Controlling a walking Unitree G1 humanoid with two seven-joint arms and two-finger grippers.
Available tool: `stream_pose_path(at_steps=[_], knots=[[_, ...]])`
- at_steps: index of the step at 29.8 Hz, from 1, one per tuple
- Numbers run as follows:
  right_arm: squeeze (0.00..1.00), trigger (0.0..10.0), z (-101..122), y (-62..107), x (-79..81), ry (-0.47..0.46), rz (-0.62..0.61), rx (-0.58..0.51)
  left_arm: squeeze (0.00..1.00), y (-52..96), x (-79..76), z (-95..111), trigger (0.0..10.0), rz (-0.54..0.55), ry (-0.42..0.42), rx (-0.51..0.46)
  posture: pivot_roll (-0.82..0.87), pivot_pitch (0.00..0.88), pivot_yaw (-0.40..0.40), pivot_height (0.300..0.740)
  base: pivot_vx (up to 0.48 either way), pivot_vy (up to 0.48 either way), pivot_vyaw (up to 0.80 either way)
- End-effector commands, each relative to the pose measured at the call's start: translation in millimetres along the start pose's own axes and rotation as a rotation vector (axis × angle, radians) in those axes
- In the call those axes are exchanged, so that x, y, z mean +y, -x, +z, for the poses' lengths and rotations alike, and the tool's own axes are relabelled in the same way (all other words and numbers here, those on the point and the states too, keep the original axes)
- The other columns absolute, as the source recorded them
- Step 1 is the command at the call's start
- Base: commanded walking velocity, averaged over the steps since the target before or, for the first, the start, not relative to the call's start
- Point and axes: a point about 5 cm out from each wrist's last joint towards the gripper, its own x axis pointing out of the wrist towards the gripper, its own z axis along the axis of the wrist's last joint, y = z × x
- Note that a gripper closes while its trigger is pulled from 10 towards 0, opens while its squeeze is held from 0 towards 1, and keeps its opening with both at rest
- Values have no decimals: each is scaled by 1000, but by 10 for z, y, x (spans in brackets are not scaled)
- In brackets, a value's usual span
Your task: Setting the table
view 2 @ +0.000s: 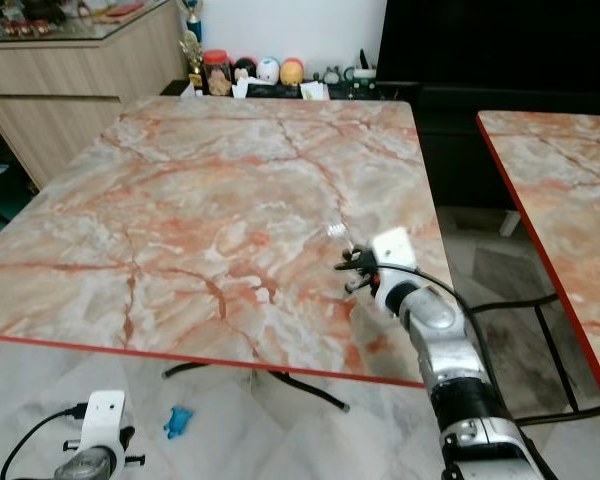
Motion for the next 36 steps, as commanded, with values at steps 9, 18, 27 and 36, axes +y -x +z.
stream_pose_path(at_steps=[9,18,27,36], knots=[[0,10000,249,375,-24,-68,-355,-315,0,1,28,15,10000,15,17,-17,54,0,20,740,0,0,0],[0,10000,282,615,4,-38,-521,-386,0,-4,7,43,10000,2,-8,-25,43,0,24,740,0,0,0],[0,10000,370,544,55,-47,-524,-410,0,-7,0,60,10000,3,-7,-33,39,0,26,740,0,-215,0],[0,10000,451,439,102,-78,-535,-419,0,-5,-21,53,10000,1,-7,-31,40,0,20,740,0,-347,-175]])
